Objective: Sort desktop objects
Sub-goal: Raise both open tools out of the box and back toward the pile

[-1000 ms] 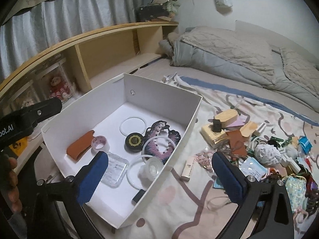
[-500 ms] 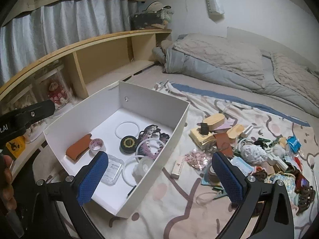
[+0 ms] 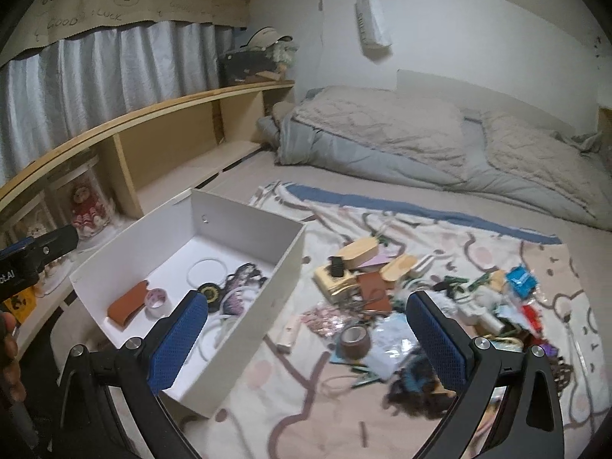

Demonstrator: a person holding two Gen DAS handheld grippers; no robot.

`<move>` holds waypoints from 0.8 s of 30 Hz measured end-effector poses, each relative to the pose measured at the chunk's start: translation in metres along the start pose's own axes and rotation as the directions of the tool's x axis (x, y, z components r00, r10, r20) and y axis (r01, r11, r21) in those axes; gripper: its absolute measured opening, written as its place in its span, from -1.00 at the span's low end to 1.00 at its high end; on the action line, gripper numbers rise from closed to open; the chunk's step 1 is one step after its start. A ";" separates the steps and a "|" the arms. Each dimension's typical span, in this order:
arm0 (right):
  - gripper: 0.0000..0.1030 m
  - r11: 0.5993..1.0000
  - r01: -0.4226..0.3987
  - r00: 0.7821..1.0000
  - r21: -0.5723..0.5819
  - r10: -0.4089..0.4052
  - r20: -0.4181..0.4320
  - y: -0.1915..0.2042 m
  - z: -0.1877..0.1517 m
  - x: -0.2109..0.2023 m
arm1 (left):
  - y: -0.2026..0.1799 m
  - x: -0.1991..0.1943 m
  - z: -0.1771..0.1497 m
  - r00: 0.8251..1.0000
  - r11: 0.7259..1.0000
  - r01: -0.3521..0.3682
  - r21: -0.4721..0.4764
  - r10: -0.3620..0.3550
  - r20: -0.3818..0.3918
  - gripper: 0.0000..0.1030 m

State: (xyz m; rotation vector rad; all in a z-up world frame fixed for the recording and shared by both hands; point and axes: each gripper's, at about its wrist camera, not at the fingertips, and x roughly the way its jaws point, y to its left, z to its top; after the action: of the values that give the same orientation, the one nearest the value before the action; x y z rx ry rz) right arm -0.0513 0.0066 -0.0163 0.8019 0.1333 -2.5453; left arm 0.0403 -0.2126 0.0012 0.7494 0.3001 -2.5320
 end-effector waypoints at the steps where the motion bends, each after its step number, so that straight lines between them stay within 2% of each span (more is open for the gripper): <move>1: 1.00 1.000 0.008 1.000 -0.001 -0.008 0.003 -0.005 0.000 -0.003 | -0.002 0.000 0.000 1.000 1.000 0.006 -0.003 -0.006 -0.001 0.99; 13: 1.00 0.995 0.103 0.994 -0.008 -0.103 0.046 -0.059 -0.009 -0.043 | -0.028 -0.009 -0.002 0.995 0.995 0.096 -0.003 -0.096 0.023 0.99; 24: 1.00 0.988 0.146 0.986 0.040 -0.149 0.078 -0.105 -0.020 -0.081 | -0.059 -0.023 -0.005 0.990 0.991 0.133 0.036 -0.134 0.049 0.99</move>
State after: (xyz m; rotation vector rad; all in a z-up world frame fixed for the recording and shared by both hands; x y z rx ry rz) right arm -0.0306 0.1373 0.0078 0.7251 0.1281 -2.7217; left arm 0.0298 -0.1513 0.0140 0.6968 0.3016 -2.6834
